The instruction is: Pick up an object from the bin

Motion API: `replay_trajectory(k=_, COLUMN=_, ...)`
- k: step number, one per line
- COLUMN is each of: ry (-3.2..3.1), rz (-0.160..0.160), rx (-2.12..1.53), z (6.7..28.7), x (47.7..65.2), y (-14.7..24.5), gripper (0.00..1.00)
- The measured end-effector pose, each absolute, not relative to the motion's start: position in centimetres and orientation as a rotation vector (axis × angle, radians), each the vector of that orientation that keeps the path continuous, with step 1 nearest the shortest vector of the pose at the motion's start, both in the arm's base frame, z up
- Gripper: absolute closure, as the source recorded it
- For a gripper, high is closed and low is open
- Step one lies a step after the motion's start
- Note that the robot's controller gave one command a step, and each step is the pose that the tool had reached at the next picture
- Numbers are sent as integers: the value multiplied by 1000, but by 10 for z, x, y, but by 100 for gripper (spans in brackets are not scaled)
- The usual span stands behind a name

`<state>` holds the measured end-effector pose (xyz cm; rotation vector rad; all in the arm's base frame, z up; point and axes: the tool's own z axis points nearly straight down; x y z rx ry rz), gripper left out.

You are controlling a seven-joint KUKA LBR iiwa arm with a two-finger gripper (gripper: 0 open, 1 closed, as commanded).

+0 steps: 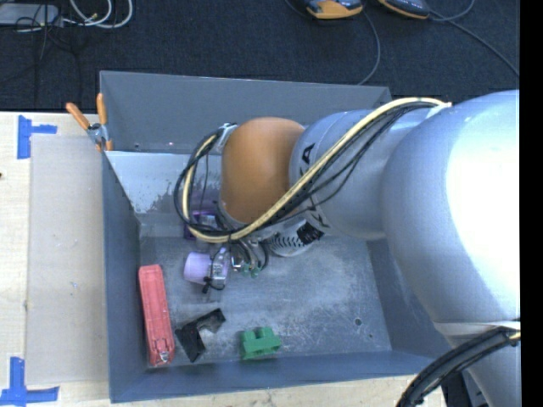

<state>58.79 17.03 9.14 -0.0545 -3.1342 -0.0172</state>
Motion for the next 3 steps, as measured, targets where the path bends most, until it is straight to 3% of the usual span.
replay_trajectory(k=1, ry=-3119, rz=-2, rx=-376, z=115, x=591, y=156, gripper=0)
replay_trajectory(k=2, ry=-3133, rz=-23, rx=-280, z=92, x=591, y=158, gripper=0)
replay_trajectory(k=3, ry=-3074, rz=-22, rx=-562, z=78, x=581, y=152, gripper=100)
